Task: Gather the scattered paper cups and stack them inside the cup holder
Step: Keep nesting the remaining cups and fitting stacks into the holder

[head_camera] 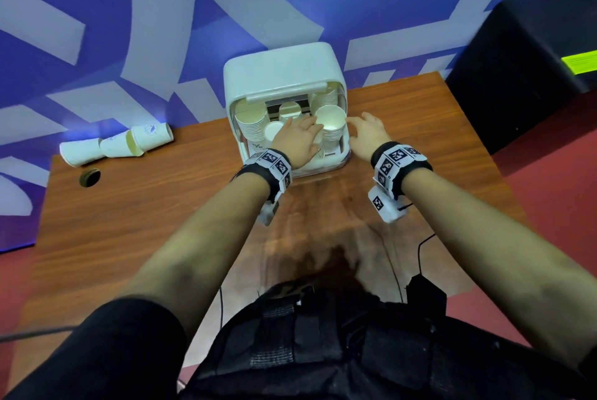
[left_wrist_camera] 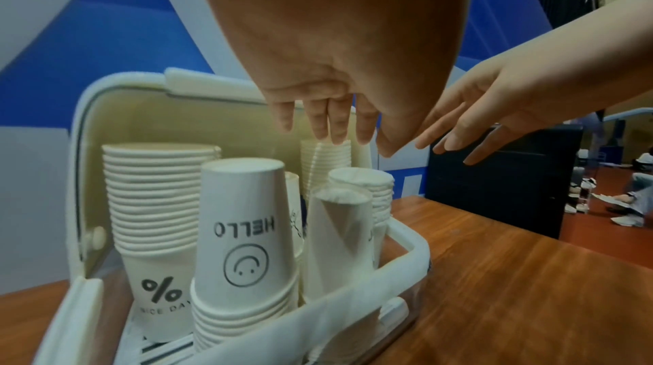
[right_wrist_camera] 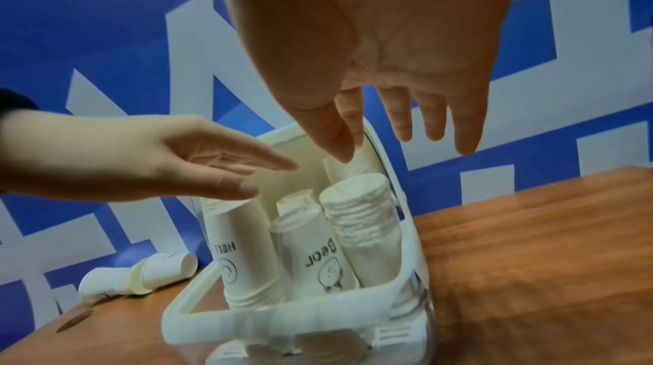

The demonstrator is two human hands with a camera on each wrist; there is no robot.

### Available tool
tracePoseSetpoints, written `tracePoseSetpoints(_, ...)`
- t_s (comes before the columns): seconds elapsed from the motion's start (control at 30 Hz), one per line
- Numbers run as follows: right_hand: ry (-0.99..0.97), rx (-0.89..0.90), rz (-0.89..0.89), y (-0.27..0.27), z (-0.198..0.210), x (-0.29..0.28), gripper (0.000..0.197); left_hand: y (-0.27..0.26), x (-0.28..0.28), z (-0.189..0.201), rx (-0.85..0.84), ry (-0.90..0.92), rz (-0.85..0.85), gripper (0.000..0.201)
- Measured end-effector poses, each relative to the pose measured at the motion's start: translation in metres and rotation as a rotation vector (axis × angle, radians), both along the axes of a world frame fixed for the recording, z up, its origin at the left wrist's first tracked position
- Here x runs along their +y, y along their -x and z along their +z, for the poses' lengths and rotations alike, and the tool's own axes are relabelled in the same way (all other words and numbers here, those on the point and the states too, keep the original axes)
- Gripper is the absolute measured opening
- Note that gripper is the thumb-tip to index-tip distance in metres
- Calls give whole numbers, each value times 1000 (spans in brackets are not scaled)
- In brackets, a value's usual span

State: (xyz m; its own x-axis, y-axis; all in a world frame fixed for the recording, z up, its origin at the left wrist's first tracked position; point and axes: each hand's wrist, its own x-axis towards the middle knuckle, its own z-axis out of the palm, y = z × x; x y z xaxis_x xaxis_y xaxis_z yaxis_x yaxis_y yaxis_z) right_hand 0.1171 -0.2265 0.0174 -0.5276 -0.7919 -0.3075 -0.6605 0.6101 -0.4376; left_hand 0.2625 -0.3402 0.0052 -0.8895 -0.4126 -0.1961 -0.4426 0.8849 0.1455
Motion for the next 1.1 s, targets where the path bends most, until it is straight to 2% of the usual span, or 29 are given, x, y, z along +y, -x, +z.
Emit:
tracePoseSetpoints(0.2,90,50,37,-21,31,4,47,-20,3,30,196,-7,42,48)
tracePoseSetpoints(0.37,140,50,121,-48,55,-3,43,-46,5,48,288,6,96,47)
tracePoseSetpoints(0.57,182,-16,264,-104,67,-29,44,-107,-7,55,297,33,243,45)
tracePoseSetpoints(0.67,182,7,342,-139,68,-48,43,-149,-17,55,293,49,335,45)
tracePoseSetpoints(0.8,190,-57,433,-189,66,-77,43,-211,-33,50,246,44,454,47)
tracePoseSetpoints(1.1,135,-141,502,-287,42,-153,48,-329,-86,33,168,-37,629,50)
